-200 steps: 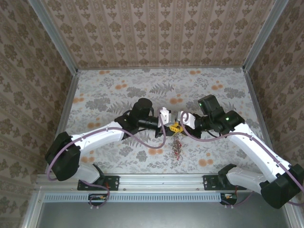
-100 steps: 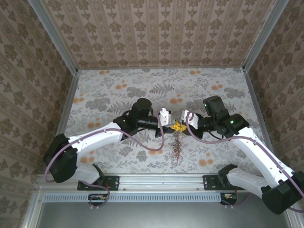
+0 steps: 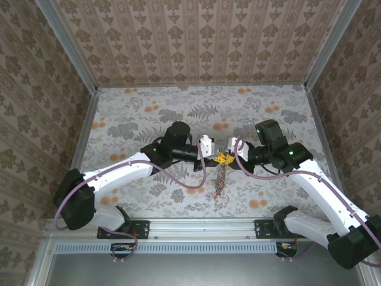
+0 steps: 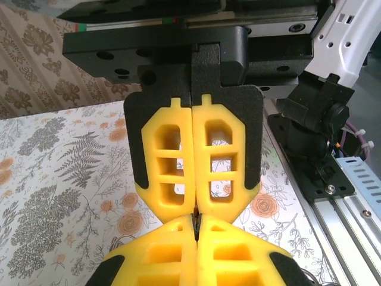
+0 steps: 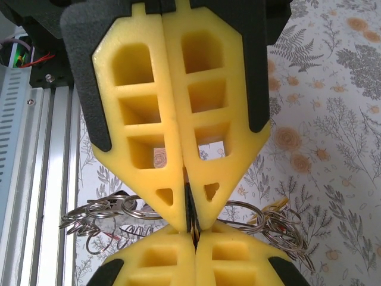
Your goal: Put the keys on the keyring
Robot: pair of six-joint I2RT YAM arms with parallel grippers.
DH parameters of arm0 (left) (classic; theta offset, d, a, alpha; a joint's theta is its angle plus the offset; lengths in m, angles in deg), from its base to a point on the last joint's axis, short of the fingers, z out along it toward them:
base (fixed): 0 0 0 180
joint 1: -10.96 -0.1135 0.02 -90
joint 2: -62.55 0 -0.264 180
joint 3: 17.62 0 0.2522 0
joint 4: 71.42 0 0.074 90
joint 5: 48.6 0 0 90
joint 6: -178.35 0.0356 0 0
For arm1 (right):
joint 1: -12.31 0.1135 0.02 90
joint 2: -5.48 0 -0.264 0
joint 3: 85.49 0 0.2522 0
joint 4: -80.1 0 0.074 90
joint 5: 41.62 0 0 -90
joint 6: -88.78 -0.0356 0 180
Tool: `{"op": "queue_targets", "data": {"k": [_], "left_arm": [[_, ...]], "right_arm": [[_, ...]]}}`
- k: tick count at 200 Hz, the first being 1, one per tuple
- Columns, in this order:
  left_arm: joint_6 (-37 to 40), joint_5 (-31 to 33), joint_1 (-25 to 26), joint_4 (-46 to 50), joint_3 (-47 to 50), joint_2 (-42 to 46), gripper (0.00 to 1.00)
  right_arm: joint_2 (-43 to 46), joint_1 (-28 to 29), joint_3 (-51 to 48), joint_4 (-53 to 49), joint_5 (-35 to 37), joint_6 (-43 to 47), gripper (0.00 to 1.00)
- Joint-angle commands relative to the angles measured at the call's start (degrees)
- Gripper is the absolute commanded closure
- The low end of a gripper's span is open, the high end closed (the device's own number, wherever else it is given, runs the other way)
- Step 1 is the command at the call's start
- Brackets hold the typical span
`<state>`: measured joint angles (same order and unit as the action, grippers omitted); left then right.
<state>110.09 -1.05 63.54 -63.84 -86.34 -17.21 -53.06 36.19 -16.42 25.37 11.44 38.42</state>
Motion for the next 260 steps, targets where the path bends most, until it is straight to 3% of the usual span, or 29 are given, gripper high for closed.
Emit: {"op": "queue_targets", "data": {"k": [1,32,60,109,192,225,260], "left_arm": [[2.2,-0.3,0.0,6.1,0.6,0.3,1.00],[-1.6,-0.1,-1.2,-0.5,3.2,3.0,1.00],[-6.8,-2.7,-2.5,-11.2,6.2,4.6,1.00],[-9.5,-5.4,-2.5,-16.9,7.5,4.9,1.00],[-16.7,-6.1,-2.5,-33.8,12.1,3.0,1.00],[-19.2,-5.4,-2.3,-39.9,13.5,1.5,1.00],[-19.4,-5.2,-1.8,-40.9,14.0,0.3,1.00]], "right_arm": [[2.5,-0.6,0.7,3.9,-3.3,-1.1,0.99],[3.4,-1.4,-1.4,4.7,-5.6,-2.1,0.84],[2.9,-2.1,-3.4,6.3,-7.3,-3.3,0.78],[1.0,-2.6,-4.9,7.7,-10.9,-4.2,0.68],[-0.3,-2.6,-6.8,12.3,-11.9,-6.2,0.74],[-1.0,-2.6,-6.6,13.2,-13.9,-6.9,0.89],[-0.6,-2.6,-6.5,15.0,-15.2,-7.4,0.87]]}}
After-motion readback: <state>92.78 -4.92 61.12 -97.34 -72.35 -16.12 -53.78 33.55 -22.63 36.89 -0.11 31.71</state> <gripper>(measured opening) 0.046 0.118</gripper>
